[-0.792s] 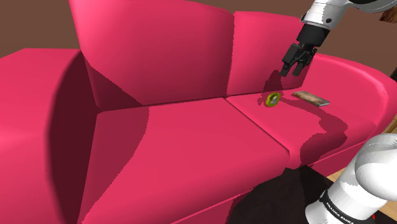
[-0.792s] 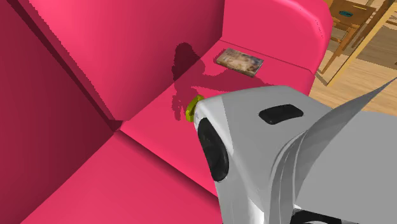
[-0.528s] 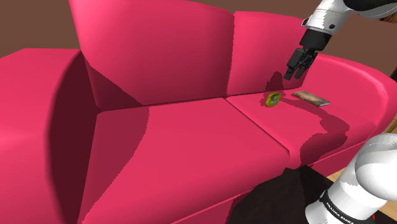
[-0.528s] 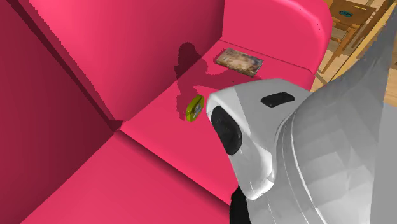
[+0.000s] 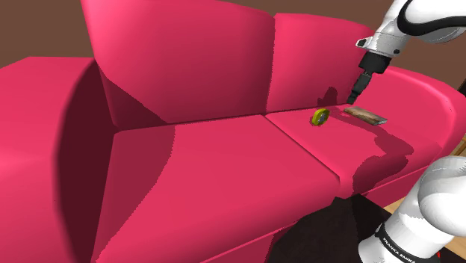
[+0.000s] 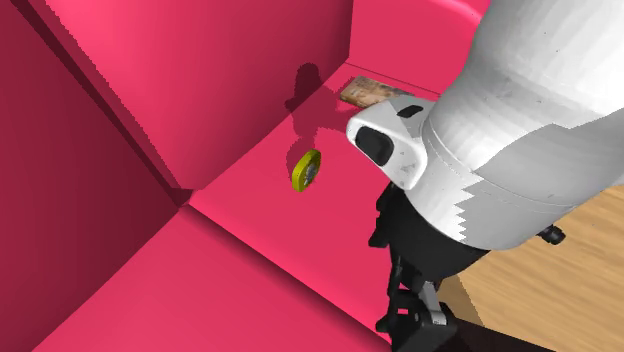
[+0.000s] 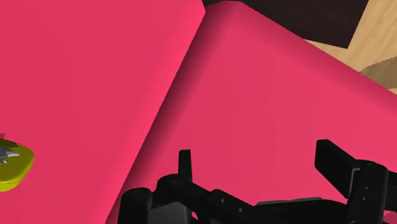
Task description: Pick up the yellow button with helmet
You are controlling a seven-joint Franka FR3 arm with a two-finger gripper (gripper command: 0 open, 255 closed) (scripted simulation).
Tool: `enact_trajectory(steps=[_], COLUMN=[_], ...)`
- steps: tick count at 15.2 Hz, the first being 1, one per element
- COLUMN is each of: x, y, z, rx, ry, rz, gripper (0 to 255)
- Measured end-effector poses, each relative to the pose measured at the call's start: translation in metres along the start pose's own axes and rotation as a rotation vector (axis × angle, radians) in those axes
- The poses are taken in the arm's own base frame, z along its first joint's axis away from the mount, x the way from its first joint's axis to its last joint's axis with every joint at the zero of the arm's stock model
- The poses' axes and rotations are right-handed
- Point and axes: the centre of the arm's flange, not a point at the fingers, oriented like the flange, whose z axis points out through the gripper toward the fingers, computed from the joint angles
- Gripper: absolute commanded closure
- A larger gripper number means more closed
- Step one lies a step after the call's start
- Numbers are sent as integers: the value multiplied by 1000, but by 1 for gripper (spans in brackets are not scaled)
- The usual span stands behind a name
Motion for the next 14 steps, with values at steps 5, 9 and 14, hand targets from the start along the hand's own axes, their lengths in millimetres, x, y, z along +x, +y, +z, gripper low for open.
enact_trajectory(steps=[5, 9, 14], x=[-12, -7, 0], y=[64, 114, 178], z=[22, 44, 67], rx=[16, 29, 45], ry=[-9, -18, -26], rz=[-171, -307, -475], gripper=[0, 0, 0])
